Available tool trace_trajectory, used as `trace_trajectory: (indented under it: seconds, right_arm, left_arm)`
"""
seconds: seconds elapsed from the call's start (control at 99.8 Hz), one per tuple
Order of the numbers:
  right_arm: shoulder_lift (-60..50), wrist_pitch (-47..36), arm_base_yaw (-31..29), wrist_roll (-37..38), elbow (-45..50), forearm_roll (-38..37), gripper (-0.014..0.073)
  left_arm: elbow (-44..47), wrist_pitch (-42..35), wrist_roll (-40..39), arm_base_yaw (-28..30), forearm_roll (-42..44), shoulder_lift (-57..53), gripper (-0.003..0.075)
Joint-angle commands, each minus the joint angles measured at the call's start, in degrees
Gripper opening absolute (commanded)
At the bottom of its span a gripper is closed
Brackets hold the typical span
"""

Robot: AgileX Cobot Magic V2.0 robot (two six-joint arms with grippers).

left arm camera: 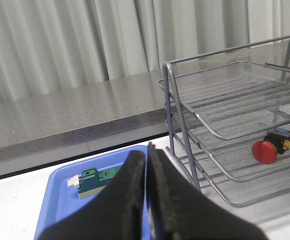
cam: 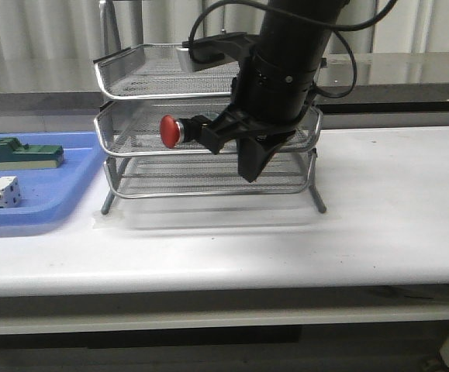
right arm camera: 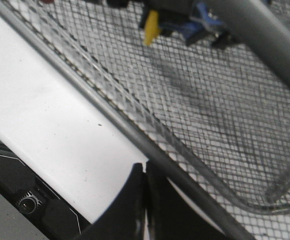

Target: Place button on rack with both arms

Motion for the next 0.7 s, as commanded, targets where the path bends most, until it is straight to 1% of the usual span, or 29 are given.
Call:
trace_trajectory:
  seconds: [0.0, 0.18, 0.321, 0.461, 0.561, 0.692]
  right_arm:
    - [-4.36, 1.15, -0.46, 1.08, -1.99, -0.84, -0.0066]
    - [-7.43, 6.29, -0.46, 3.46, -1.87, -0.84, -0.0066]
    - [-10.86, 8.70, -0.67, 6.71, -1.22, -3.11, -0.0066]
    - [-16.03, 7.50, -1.44, 12.11, 2.24, -8.49, -0.0066]
    - [-20.41, 5.78, -3.07, 16.03, 5.64, -11.99, -0.0066]
    - [-26.09, 4.04, -6.71, 17.37, 10.61, -13.27, -0.0066]
  left_arm:
    - [-1.60, -4.71, -0.59, 0.10, -0.37, 0.43, 0.0004]
    - [-1.60, -4.71, -0.59, 0.10, -0.37, 0.43, 0.0004]
    - [-1.60, -4.71, -0.59, 0.10, -0.37, 0.43, 0.0004]
    - [-1.60, -4.71, -0.59, 0.10, -0.37, 0.43, 0.0004]
    - [-1.60, -4.71, -0.59, 0.10, -0.37, 0.43, 0.0004]
    - [-1.60, -4.71, -0.59, 0.10, -0.37, 0.43, 0.0004]
